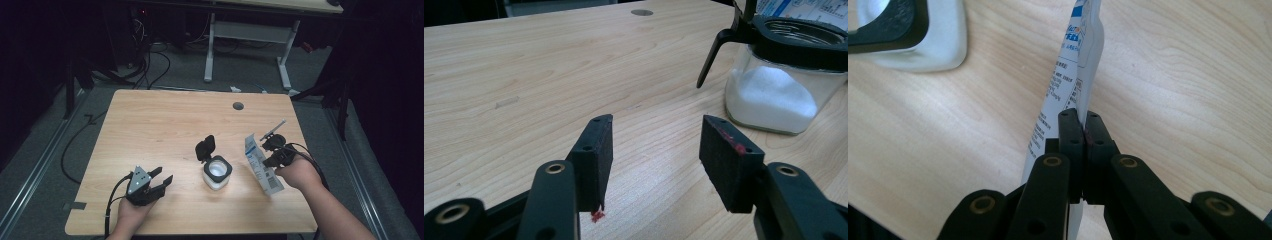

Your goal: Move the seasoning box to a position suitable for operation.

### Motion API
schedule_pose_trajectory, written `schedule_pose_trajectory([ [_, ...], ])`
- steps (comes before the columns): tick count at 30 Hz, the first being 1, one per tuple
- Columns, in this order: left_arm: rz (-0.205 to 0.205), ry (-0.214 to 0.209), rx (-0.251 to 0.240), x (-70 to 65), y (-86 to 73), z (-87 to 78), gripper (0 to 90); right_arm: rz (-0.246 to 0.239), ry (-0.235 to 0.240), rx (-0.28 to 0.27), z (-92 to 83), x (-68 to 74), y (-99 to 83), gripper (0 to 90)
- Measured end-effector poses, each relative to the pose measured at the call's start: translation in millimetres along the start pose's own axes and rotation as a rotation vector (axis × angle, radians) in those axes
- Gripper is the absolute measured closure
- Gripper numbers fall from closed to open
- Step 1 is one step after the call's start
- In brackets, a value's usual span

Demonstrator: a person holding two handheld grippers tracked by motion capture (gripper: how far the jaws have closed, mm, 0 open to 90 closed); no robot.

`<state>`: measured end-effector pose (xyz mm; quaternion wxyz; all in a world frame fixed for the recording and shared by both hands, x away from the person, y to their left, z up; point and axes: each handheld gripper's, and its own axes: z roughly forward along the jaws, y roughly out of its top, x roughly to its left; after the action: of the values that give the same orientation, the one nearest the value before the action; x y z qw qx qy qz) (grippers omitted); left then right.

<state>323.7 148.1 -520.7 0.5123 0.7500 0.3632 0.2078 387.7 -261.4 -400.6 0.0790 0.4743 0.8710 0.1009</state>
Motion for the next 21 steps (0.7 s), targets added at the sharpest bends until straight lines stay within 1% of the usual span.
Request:
schedule_pose_trajectory([
  [1, -0.007, -0.003, -0.006, 0.1, -0.1, 0.1, 47.8, 0.005, -0.005, -0.008, 0.5, -1.0, -0.5, 89.5],
  [5, -0.006, 0.0, -0.007, -0.2, 0.0, -0.2, 47.9, 0.028, -0.025, -0.087, -1.4, -5.3, -4.3, 89.4],
  [7, -0.005, 0.002, -0.008, 0.4, -0.6, -0.4, 47.9, 0.047, -0.031, -0.142, -3.0, -6.3, -7.9, 89.5],
  [8, -0.007, 0.002, -0.003, 1.1, -0.9, -0.8, 47.9, 0.051, -0.035, -0.16, -3.1, -6.5, -9.6, 89.5],
  [10, -0.012, 0.002, -0.001, 1.5, -1.8, -0.3, 47.9, 0.06, -0.047, -0.2, -3.9, -7.0, -14.1, 89.5],
  [11, -0.01, 0.003, -0.001, 1.4, -2.2, -0.2, 47.9, 0.071, -0.044, -0.233, -4.9, -7.7, -17.2, 89.5],
  [12, -0.01, 0.003, 0.002, 1.4, -2.5, -0.4, 47.9, 0.078, -0.042, -0.251, -5.2, -8.0, -19.1, 89.5],
  [15, -0.011, 0.005, 0.001, 1.6, -3.2, -0.3, 47.9, 0.077, -0.057, -0.309, -7.6, -7.9, -26.6, 89.5],
  [16, -0.01, 0.008, 0.001, 1.8, -3.2, -0.1, 47.9, 0.086, -0.052, -0.331, -7.9, -8.3, -29.4, 89.5],
  [18, -0.008, 0.012, 0.001, 2.2, -3.6, 0.1, 47.9, 0.095, -0.057, -0.368, -8.5, -9.2, -34.6, 89.5],
  [20, -0.003, 0.012, 0.005, 2.5, -4.1, -0.2, 47.9, 0.107, -0.064, -0.414, -9.0, -11.0, -40.6, 89.5],
  [21, -0.002, 0.013, 0.004, 2.5, -4.4, -0.3, 47.9, 0.105, -0.076, -0.427, -8.7, -11.1, -42.8, 89.4],
])
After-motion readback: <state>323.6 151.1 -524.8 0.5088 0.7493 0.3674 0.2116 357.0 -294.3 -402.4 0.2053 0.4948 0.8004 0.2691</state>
